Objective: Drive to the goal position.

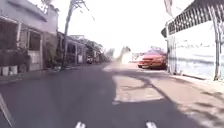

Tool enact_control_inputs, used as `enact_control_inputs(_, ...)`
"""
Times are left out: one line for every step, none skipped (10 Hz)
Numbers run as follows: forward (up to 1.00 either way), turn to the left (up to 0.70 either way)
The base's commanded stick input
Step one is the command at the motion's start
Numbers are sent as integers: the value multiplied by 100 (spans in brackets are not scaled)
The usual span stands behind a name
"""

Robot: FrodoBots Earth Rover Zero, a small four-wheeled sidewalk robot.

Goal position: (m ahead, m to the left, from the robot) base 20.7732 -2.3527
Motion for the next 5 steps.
enact_control_inputs(70,0)
enact_control_inputs(70,0)
enact_control_inputs(70,0)
enact_control_inputs(70,0)
enact_control_inputs(70,0)
